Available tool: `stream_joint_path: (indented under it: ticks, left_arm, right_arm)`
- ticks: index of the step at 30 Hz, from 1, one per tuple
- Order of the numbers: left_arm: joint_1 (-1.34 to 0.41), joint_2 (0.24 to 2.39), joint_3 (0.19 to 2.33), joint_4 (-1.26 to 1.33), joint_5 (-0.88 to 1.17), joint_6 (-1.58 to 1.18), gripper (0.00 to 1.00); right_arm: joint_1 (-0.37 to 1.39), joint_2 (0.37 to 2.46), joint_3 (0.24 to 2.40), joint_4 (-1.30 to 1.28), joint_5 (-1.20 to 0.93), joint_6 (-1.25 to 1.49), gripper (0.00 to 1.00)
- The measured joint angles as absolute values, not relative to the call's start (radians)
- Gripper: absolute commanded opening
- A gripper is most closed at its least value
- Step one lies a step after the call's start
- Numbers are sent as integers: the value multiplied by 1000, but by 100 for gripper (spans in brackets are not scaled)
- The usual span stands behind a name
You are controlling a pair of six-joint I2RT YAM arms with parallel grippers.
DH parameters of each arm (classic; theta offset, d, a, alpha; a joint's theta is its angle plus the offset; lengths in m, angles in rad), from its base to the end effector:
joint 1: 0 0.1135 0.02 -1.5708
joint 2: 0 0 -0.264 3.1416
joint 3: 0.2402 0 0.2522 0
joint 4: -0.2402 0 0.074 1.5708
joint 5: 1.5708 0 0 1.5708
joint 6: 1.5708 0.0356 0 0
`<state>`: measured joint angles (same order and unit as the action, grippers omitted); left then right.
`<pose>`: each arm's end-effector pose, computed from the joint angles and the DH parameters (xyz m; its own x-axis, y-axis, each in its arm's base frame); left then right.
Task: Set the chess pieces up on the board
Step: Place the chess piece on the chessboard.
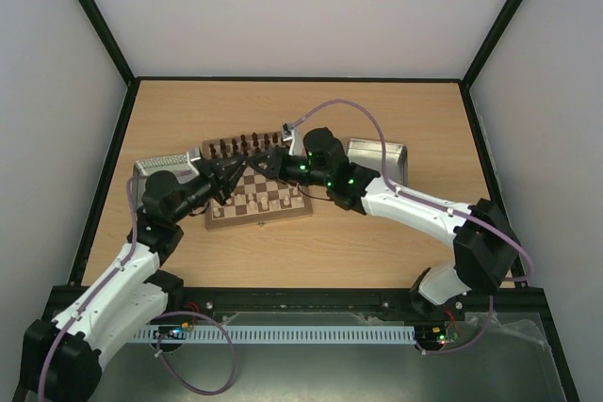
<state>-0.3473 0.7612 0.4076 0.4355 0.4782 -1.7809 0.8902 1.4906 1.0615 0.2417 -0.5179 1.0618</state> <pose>0.1681 -0.0783 0.2757 -0.7334 -0.6580 0.1710 -0.0777 -0.1688 -0.9826 0.2063 0.2828 0.3097 -0.9141 0.0768 -0.3982 -0.3758 0.2087 0.9029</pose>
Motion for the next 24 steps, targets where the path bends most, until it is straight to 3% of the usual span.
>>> stream_joint_path:
  ticks: [9, 17, 24]
  left_arm:
    - [-342, 778, 408, 435, 479, -1782, 8]
    - [-342, 757, 411, 363, 464, -1728, 55]
    - [-320, 661, 500, -33, 260, -1375, 66]
  right_arm:
    - [898, 1500, 1061, 229, -541, 1063, 7]
    - [899, 1504, 1081, 162, -508, 1081, 2]
    - [896, 1612, 1285, -194, -404, 939, 2]
